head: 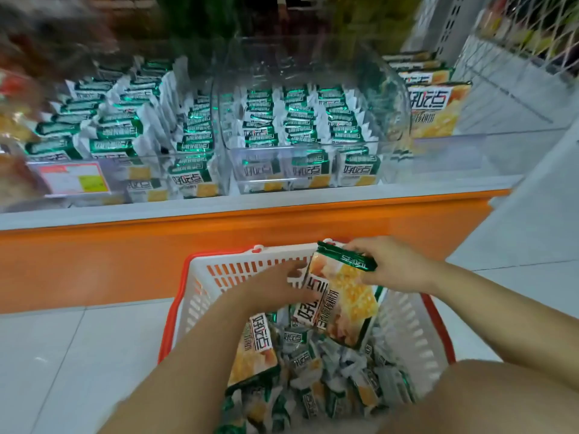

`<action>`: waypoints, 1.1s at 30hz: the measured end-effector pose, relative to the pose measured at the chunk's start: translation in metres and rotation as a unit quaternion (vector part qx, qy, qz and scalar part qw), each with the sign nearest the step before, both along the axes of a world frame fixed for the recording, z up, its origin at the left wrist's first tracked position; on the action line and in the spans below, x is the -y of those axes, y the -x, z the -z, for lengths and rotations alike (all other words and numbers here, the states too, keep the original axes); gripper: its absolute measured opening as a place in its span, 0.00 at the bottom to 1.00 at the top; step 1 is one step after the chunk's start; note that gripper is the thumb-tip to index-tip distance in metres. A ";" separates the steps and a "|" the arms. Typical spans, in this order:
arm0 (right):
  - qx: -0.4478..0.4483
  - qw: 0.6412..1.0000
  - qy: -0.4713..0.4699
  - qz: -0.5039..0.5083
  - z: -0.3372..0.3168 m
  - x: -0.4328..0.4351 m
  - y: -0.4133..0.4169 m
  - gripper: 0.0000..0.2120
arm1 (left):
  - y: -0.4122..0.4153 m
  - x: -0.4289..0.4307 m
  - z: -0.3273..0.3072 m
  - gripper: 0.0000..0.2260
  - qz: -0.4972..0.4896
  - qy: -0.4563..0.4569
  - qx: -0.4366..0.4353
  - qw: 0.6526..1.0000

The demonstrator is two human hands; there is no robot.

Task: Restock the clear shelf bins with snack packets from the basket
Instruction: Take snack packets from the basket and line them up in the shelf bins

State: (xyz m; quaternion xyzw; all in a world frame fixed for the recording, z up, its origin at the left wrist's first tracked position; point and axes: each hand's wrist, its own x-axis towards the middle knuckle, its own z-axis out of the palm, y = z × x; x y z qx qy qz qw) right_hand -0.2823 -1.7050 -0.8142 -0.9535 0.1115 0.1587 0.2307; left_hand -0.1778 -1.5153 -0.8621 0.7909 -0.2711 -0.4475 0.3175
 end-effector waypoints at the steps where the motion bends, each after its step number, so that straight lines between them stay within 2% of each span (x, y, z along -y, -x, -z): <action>1: 0.019 1.000 -0.013 0.001 -0.019 0.003 0.003 0.25 | 0.001 0.003 -0.014 0.30 0.003 0.017 -0.015 1.000; 5: 0.103 0.994 -0.027 0.023 -0.081 0.014 0.019 0.23 | 0.008 0.013 -0.067 0.15 -0.022 0.106 -0.064 0.992; 8: 0.177 0.981 -0.042 0.062 -0.110 0.028 0.032 0.21 | 0.012 0.024 -0.106 0.14 -0.027 0.163 -0.035 0.986; 10: 0.239 0.962 -0.098 0.093 -0.122 0.036 0.040 0.16 | 0.012 0.036 -0.129 0.15 -0.024 0.201 0.019 0.979; 13: 0.372 0.904 -0.121 0.173 -0.128 0.048 0.040 0.18 | 0.012 0.060 -0.162 0.16 -0.014 0.241 0.164 0.957; 16: 0.508 0.795 -0.103 0.315 -0.125 0.062 0.033 0.21 | 0.013 0.092 -0.191 0.19 -0.008 0.256 0.285 0.924; 18: 0.540 0.733 -0.148 0.387 -0.118 0.073 0.033 0.22 | 0.015 0.116 -0.205 0.20 -0.015 0.274 0.331 0.903; 19: 0.536 0.726 -0.163 0.399 -0.113 0.078 0.033 0.22 | 0.015 0.128 -0.209 0.20 -0.018 0.284 0.351 0.892; 23: 0.469 0.777 -0.137 0.396 -0.091 0.097 0.033 0.21 | 0.015 0.174 -0.222 0.20 -0.018 0.302 0.409 0.861; 26: 0.452 0.804 -0.107 0.372 -0.083 0.108 0.028 0.22 | 0.012 0.201 -0.228 0.22 0.002 0.282 0.451 0.847; 29: 0.429 0.819 -0.101 0.367 -0.075 0.113 0.025 0.24 | 0.004 0.221 -0.224 0.25 0.050 0.226 0.501 0.834; 33: 0.392 0.840 -0.070 0.369 -0.067 0.113 0.020 0.26 | -0.012 0.236 -0.208 0.25 0.112 0.094 0.569 0.809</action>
